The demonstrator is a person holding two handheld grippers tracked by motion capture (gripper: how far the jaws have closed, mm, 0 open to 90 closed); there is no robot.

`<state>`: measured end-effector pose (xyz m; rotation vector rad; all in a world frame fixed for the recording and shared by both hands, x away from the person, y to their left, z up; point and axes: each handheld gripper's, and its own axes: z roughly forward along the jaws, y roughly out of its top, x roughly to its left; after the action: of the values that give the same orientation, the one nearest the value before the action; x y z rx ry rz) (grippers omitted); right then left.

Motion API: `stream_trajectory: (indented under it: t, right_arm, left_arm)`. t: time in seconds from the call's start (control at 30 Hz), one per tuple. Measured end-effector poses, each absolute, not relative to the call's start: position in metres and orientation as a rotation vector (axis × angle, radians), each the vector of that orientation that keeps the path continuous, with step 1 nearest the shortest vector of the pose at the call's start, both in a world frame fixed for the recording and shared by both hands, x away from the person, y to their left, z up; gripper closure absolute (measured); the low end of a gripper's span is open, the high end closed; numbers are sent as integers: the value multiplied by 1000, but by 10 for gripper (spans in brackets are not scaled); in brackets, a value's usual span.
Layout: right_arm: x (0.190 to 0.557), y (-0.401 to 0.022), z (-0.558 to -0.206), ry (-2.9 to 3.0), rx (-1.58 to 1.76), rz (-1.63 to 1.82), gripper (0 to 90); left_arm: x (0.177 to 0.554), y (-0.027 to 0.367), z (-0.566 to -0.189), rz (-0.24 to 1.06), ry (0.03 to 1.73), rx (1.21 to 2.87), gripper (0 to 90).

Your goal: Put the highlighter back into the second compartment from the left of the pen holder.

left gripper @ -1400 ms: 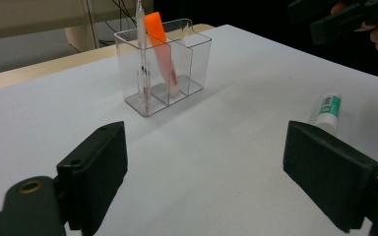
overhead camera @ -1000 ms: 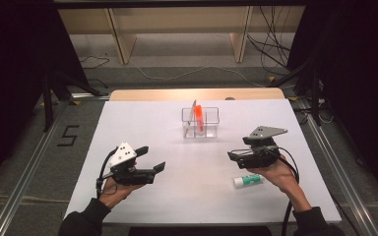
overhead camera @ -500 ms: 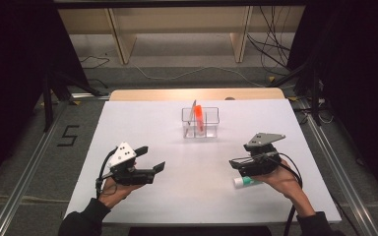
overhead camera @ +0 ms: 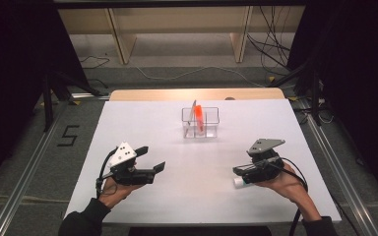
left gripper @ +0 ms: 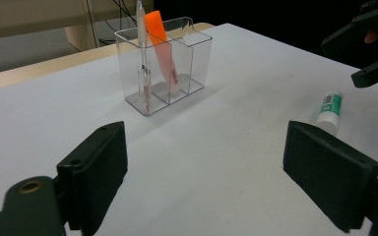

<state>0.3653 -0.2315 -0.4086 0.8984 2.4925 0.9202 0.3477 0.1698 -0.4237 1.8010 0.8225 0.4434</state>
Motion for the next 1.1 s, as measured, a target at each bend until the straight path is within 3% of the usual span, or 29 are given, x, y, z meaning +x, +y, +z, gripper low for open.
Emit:
stream_trajectory:
  t: [1.1]
  right_arm:
    - [366,-233,-429,2681,798,714,230]
  left_arm:
    - [350,169,-425,428,838,1794,164]
